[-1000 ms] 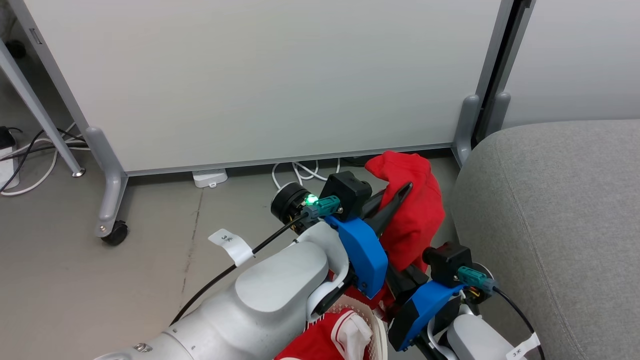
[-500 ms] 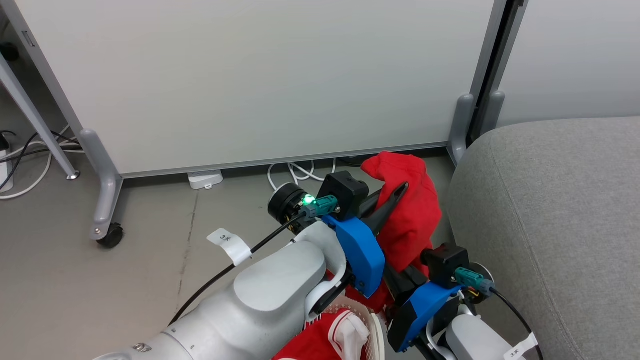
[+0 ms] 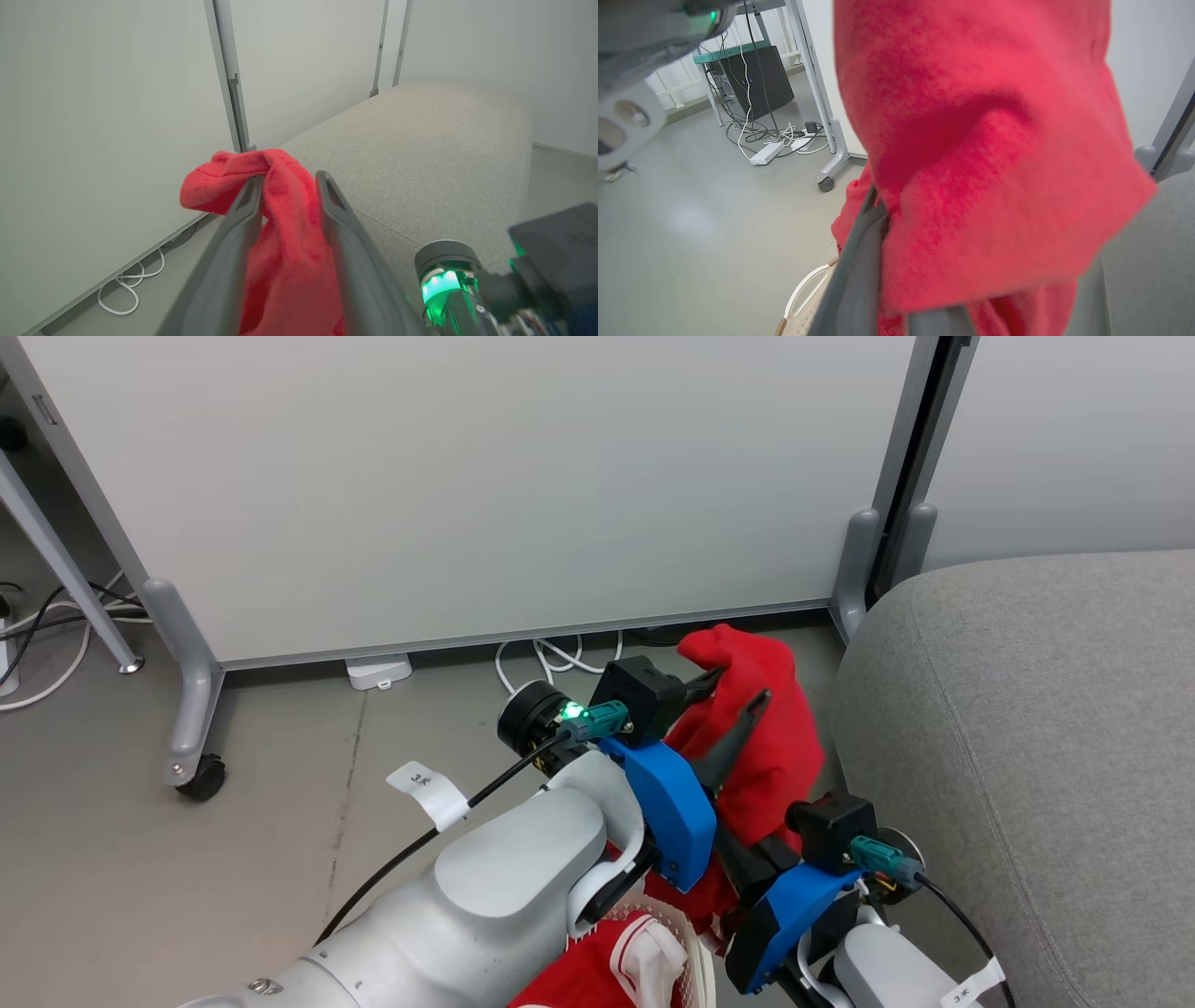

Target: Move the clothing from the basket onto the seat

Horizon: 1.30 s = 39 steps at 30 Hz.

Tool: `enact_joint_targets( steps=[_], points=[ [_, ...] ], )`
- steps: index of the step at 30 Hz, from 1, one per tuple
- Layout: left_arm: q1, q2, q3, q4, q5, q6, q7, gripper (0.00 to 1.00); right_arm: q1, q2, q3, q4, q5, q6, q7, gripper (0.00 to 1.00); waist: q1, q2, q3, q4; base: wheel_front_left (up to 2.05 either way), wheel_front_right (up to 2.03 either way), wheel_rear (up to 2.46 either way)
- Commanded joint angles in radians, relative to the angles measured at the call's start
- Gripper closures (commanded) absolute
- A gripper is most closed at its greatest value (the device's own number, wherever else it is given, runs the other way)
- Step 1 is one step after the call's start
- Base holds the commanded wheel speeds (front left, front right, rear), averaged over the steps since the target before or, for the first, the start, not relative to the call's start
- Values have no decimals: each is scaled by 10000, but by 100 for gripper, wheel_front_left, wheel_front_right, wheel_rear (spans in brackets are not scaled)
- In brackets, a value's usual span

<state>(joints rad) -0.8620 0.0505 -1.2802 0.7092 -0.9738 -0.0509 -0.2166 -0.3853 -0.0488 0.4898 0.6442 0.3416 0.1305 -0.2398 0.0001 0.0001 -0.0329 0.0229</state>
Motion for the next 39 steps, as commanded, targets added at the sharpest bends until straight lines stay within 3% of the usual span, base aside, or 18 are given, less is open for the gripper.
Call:
enact_joint_targets(
  steps=[1,12,29,39],
  points=[
    [20,-1,-35,-6,-25,86,-82,0,-134,-29,-41,21,-85,5,-65,100,-1,-1,-3,-1,0,0,0],
    [444,37,446,-8,555,346,-491,0,31,-29,-335,-91,-198,5,-113,100,-1,-1,-5,73,0,0,0],
    [4489,1583,4413,-3096,4127,574,-496,0,409,-28,-875,-453,-482,5,-76,100,-1,-1,16,295,0,0,0],
    [6377,1809,6113,-3640,5232,338,-497,0,501,-28,-916,-613,-481,5,-18,100,-1,-1,12,304,0,0,0]
  ],
)
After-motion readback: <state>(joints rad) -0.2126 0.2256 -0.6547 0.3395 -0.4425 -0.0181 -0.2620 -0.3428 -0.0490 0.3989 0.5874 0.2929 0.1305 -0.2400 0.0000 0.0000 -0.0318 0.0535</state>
